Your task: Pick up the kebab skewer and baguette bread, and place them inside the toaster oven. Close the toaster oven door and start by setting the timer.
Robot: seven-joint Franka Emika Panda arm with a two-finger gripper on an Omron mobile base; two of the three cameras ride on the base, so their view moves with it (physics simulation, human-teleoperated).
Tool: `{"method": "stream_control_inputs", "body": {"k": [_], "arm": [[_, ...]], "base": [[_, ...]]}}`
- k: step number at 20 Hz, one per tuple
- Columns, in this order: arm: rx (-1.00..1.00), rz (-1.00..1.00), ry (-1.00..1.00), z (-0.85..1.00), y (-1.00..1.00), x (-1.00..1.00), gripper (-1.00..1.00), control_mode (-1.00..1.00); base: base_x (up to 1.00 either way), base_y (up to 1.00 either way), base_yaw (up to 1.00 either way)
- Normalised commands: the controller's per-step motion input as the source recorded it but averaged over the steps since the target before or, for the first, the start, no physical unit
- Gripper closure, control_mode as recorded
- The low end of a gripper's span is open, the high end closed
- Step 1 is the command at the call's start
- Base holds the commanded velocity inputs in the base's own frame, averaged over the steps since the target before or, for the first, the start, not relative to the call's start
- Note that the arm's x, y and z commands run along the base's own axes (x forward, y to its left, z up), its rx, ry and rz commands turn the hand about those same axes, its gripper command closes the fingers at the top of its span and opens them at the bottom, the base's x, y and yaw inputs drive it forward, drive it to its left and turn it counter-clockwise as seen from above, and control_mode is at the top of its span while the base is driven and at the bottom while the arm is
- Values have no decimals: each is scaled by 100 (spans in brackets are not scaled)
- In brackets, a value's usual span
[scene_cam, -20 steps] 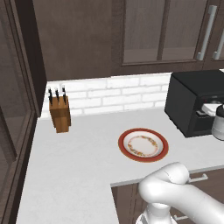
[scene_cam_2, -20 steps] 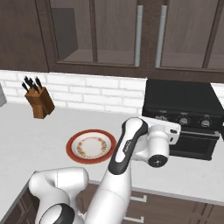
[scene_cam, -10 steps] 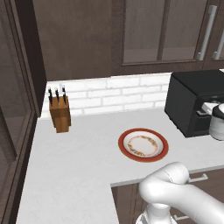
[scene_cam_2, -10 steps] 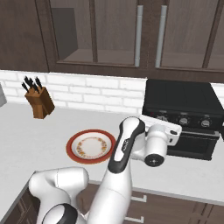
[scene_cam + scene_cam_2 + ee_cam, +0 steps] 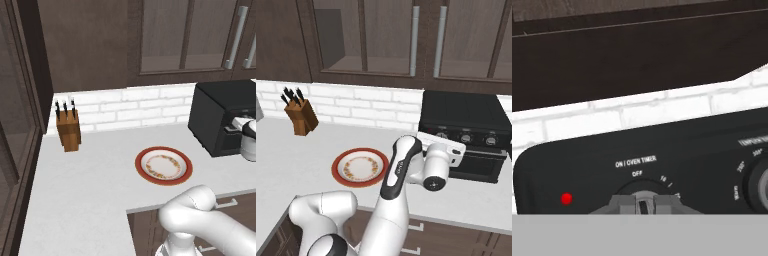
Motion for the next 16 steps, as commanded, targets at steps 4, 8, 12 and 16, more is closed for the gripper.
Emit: {"method": "stream_control_inputs", "body": {"k": [4, 8, 12, 16], "arm": [[4, -1, 8, 0, 0, 0, 100, -100], [9, -7, 8, 0, 0, 0, 100, -100], [12, -11, 6, -3, 8, 0, 100, -100], [14, -10, 1, -8, 13, 0, 100, -100]], "base": [[0, 0, 0], [0, 0, 0], [0, 0, 0], [0, 0, 0]]}}
